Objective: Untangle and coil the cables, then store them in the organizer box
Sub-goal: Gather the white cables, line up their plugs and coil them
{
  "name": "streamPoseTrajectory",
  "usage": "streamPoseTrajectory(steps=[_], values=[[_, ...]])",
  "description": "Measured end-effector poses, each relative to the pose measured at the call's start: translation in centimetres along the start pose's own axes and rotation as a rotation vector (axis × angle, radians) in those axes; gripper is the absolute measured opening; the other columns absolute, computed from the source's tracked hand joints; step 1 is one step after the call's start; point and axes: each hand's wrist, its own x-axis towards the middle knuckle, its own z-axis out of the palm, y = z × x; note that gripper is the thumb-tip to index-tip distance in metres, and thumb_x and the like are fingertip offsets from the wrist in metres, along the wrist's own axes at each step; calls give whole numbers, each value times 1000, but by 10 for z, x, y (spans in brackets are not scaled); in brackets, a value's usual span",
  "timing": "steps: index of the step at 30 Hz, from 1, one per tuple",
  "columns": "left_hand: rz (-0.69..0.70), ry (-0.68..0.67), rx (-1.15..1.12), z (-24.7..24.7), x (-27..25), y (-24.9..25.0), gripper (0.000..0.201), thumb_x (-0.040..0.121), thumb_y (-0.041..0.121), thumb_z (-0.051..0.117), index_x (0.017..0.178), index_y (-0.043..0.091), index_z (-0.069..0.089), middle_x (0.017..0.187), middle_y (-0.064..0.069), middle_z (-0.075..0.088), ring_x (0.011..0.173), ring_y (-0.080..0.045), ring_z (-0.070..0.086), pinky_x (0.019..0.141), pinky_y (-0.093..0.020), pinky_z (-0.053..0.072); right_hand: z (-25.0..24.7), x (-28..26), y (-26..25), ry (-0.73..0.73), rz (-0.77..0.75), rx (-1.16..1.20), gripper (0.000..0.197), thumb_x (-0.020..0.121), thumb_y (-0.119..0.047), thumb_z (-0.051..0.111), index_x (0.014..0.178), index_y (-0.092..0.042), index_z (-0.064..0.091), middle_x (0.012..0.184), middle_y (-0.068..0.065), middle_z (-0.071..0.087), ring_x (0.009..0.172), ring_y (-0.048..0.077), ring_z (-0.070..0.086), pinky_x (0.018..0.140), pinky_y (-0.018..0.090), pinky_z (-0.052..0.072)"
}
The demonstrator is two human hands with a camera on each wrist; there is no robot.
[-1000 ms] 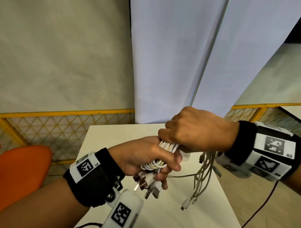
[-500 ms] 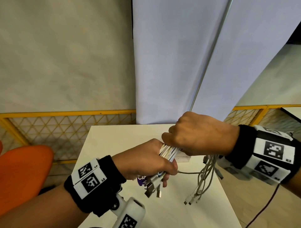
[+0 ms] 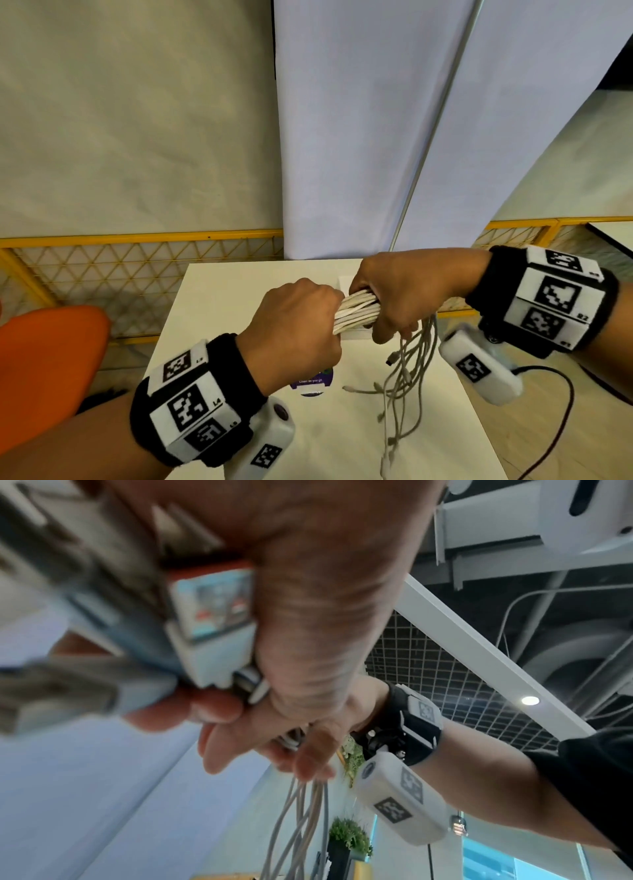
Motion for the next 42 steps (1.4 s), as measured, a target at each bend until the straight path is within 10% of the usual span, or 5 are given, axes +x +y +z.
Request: streamPoseTrajectory(steps=[8, 15, 21, 32, 42], values=[[-102, -323, -326, -18, 8, -12, 37, 69, 52, 82, 82, 25, 61, 78, 6, 69, 65, -8, 63, 56, -24, 47, 30, -1, -22, 466, -182, -764, 18, 73, -25, 69, 89, -18, 64, 69, 0, 60, 59, 24, 59, 49, 29, 33], [-3, -834, -1056, -13, 16, -35, 12, 83, 3, 75, 74, 11, 73, 60, -9, 64, 57, -23, 65, 72, -44, 54, 42, 2, -21, 726, -399, -805, 27, 59, -18, 76, 82, -12, 63, 58, 1, 57, 37, 22, 49, 41, 25, 14], [-126, -316, -356, -13, 28, -36, 29, 76, 41, 81, 77, 21, 61, 62, 9, 61, 52, -6, 56, 52, -23, 41, 26, -2, 11, 400, -138, 180, 54, 84, -31, 77, 130, -26, 49, 92, -13, 66, 72, 8, 67, 67, 18, 51], [132, 238, 467, -38, 20, -40, 33, 50, 10, 84, 57, 20, 54, 43, -2, 45, 35, -28, 31, 52, -21, 7, 54, -6, 28, 418, -93, 1248, 36, 71, -19, 84, 68, -7, 51, 63, 10, 43, 56, 18, 42, 56, 28, 34], [226, 67, 660, -50, 27, -47, 26, 49, 7, 77, 57, 22, 57, 43, 2, 33, 35, -25, 36, 54, -22, 2, 50, -21, 35, 224, -53, 775, 19, 94, -17, 63, 80, -5, 60, 55, 9, 58, 55, 23, 44, 67, 29, 41]])
